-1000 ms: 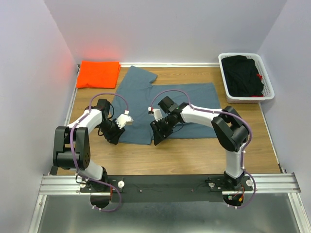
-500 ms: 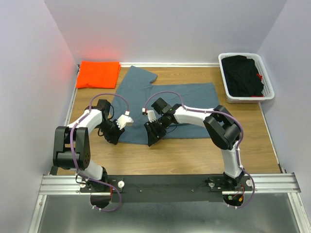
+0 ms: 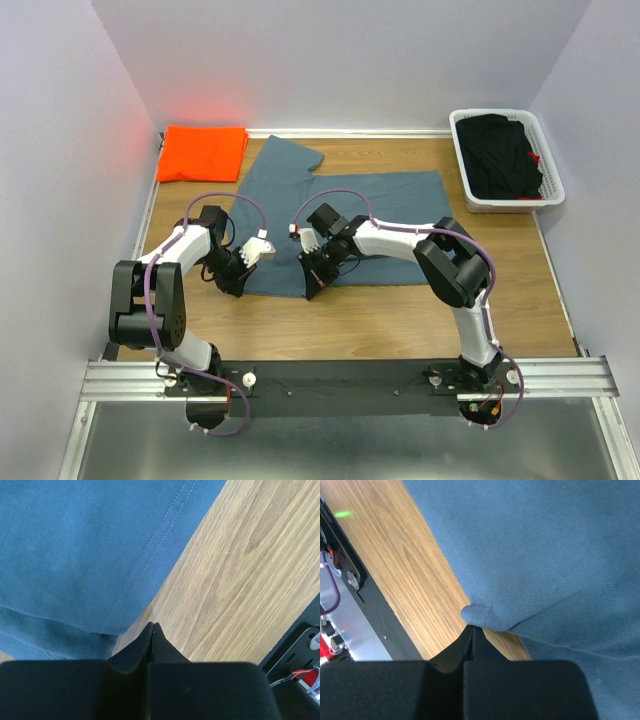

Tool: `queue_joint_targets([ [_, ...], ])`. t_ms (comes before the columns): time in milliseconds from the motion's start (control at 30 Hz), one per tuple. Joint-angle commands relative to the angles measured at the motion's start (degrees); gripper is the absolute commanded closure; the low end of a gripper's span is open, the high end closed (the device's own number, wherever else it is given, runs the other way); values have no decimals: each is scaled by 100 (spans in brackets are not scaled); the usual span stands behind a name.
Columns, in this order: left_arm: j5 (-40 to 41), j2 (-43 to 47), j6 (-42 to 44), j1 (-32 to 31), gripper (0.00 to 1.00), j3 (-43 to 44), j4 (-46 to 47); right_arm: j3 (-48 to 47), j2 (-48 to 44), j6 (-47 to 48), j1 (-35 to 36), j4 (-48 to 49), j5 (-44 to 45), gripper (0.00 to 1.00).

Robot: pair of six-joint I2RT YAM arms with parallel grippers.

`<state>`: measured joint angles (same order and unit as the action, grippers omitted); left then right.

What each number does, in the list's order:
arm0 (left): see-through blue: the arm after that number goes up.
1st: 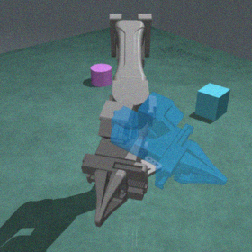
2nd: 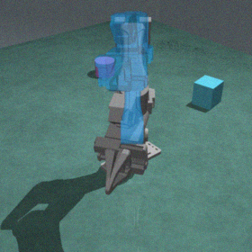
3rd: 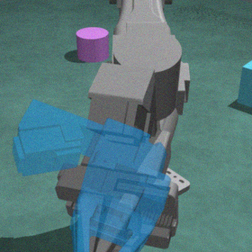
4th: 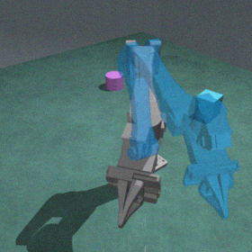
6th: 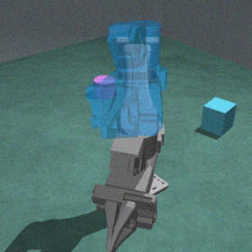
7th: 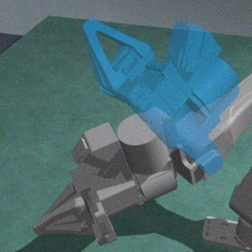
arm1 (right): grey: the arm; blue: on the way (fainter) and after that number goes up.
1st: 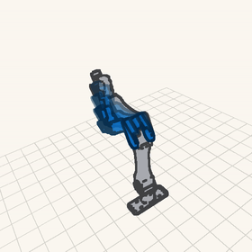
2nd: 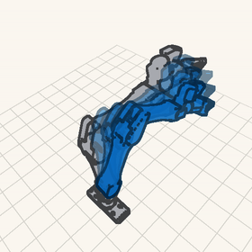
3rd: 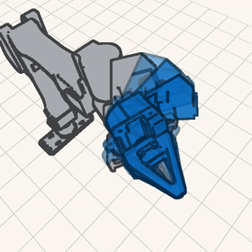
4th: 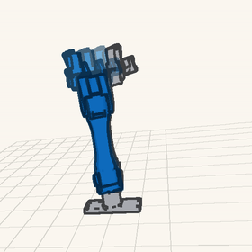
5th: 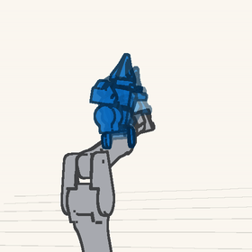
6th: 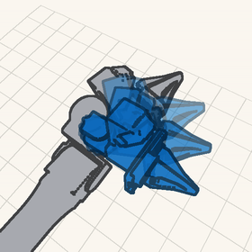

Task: Fold and stack the t-shirts
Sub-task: Fold the flattened tshirt in 1/3 of the way

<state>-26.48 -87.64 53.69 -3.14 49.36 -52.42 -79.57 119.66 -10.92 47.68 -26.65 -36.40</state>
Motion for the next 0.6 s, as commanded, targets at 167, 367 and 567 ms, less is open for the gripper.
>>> queue_joint_targets([
  [167,-270,238,36,-29,100,311,-268,-76,-539,151,22,11,239,99],
  [367,-147,221,-34,-29,91,329,-155,-23,-637,195,22,20,309,99],
  [567,81,229,-166,-29,59,205,13,-85,-444,108,22,3,248,99],
])
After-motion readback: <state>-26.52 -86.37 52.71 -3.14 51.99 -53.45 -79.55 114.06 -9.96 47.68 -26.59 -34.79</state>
